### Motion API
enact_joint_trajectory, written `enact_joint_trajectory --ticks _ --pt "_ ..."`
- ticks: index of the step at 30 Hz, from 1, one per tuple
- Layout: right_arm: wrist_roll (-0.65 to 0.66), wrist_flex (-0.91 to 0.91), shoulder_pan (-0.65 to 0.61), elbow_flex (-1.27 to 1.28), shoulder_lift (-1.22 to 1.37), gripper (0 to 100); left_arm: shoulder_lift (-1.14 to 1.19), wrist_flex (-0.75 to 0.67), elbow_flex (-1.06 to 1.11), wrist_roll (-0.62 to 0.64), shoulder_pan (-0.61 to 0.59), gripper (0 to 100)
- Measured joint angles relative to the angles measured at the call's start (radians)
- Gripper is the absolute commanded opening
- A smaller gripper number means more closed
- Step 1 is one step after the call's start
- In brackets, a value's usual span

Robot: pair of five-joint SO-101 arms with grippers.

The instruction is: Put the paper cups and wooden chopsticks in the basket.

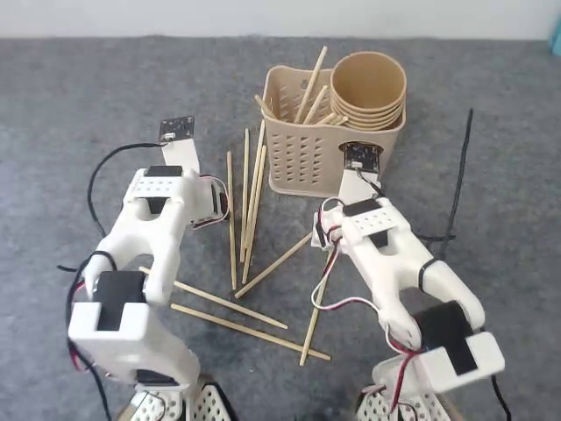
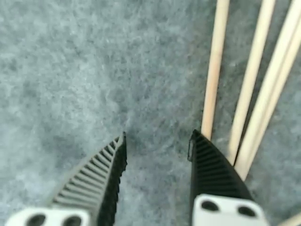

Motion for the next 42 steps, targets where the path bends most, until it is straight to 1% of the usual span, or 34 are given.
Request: enact_joint_trajectory --ticks 2,11,16,23,30,36,42 --pt "0.0 0.014 0.005 -0.009 0.008 1.7 0.0 0.0 0.0 0.0 0.0 21" --pt "0.0 0.031 0.017 0.005 -0.003 0.8 0.0 0.0 0.0 0.0 0.0 21" --pt "-0.002 0.038 0.017 0.095 -0.12 0.8 0.0 0.0 0.0 0.0 0.0 21" --pt "-0.002 0.038 0.018 0.238 -0.405 0.8 0.0 0.0 0.0 0.0 0.0 21" --pt "-0.002 0.038 0.107 0.35 -0.672 0.8 0.009 0.0 0.0 0.003 0.015 21" --pt "0.012 0.031 0.109 0.377 -0.724 0.8 0.009 -0.02 -0.005 0.0 0.035 21" --pt "0.012 -0.006 0.109 0.404 -0.727 0.8 0.009 0.0 -0.078 0.0 0.035 21"
